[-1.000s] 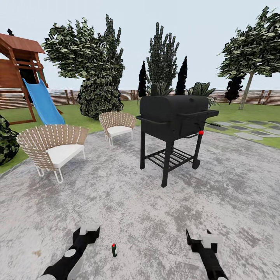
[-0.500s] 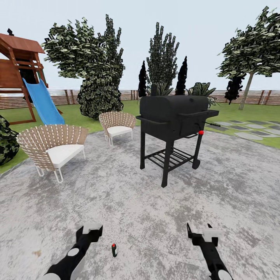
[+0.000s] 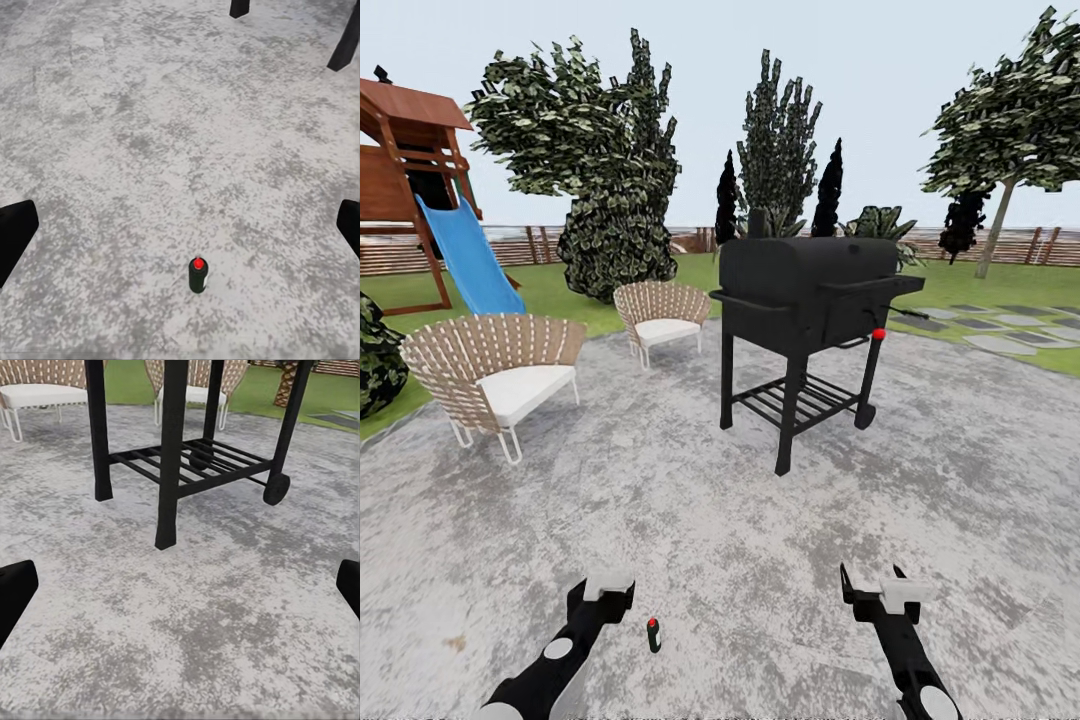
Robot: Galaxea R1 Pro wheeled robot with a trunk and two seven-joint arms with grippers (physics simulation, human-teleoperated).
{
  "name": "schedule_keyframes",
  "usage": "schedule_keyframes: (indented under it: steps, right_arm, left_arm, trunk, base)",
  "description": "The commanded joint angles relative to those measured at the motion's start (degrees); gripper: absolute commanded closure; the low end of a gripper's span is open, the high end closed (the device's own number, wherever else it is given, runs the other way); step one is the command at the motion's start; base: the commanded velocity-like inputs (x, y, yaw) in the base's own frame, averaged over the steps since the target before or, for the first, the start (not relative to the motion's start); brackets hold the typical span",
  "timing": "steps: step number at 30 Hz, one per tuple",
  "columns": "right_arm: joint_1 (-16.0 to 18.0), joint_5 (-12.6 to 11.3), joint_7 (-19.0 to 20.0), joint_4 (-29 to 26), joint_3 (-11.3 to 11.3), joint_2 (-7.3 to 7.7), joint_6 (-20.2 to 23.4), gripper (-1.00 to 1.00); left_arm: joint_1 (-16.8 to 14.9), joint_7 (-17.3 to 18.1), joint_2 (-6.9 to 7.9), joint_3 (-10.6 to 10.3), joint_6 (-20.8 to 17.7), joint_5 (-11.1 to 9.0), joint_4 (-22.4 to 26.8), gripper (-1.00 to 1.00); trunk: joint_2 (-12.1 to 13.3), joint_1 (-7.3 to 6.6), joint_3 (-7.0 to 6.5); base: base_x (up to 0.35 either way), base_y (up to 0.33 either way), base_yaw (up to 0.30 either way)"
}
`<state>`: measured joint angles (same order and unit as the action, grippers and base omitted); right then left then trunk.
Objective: Pick up the pesticide atomizer in the garden and spray insectifuge to fully cover both potted plants in the garden.
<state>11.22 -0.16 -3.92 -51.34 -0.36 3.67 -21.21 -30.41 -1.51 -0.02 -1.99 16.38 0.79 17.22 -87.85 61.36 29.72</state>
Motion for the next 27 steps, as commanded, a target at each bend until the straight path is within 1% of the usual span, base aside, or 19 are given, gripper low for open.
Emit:
schedule_keyframes:
  steps: [1, 12, 27]
  right_arm:
    - [0.03, -0.01, -0.21, 0.02, 0.08, 0.02, -0.15, -1.00]
    - [0.03, -0.02, -0.21, 0.10, 0.12, 0.00, -0.15, -1.00]
    - [0.03, -0.02, -0.21, 0.10, 0.10, 0.02, -0.15, -1.00]
  left_arm:
    - [-0.06, -0.16, 0.02, -0.20, 0.22, 0.08, -0.13, -1.00]
    - [0.08, -0.16, 0.11, -0.29, 0.62, 0.03, -0.35, -1.00]
    - [0.08, -0.16, 0.03, -0.38, 0.60, 0.08, -0.35, -1.00]
  trunk:
    - [-0.45, 0.22, 0.34]
    - [-4.86, 2.64, 3.31]
    - [-10.87, 5.93, 7.37]
  base:
    - [0.000, 0.000, 0.000]
    - [0.000, 0.000, 0.004]
    - [0.000, 0.000, 0.064]
